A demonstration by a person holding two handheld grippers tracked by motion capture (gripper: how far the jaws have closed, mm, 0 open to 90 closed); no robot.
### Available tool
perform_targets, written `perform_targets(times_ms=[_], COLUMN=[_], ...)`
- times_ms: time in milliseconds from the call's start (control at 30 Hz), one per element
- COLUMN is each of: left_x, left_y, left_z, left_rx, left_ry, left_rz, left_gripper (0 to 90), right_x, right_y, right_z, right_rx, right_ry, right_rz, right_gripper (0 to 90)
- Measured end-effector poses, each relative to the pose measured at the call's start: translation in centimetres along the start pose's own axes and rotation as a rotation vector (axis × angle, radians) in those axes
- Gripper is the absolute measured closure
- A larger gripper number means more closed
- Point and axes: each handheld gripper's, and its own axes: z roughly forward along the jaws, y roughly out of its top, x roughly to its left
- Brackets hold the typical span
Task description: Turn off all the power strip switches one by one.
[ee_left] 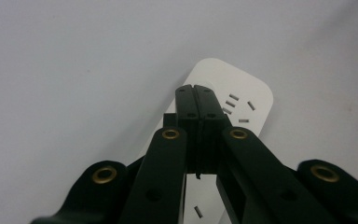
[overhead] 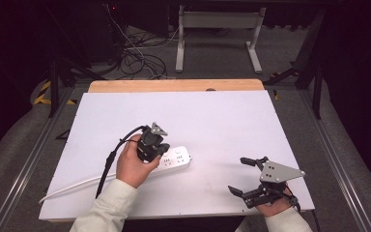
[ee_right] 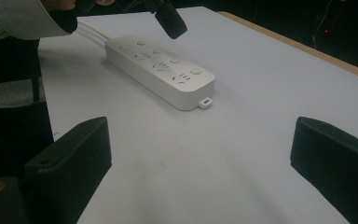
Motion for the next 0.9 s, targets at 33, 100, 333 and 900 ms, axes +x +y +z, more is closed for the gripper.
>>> perform_targets(times_ms=[33, 100, 333, 900], left_x=[0.0, 0.0, -0.5, -0.7], left_y=[0.0, 0.2, 1.3, 2.1], left_z=[0.0, 0.0, 0.7, 4.6], left_rx=[-0.003, -0.002, -0.013, 0.068], left_ry=[0.004, -0.007, -0.045, -0.04], left_rz=[-0.001, 0.0, 0.004, 0.008], left_gripper=[90.0, 90.0, 90.0, 90.0], right_x=[0.0, 0.0, 0.0, -0.1], right_y=[0.0, 0.0, 0.0, 0.0], right_z=[0.0, 0.0, 0.1, 0.0], right_rx=[0.003, 0.0, 0.001, -0.003], right_ry=[-0.002, 0.001, 0.003, 0.006], right_rz=[-0.001, 0.0, 0.0, 0.003], right_gripper=[5.8, 5.7, 5.7, 5.7])
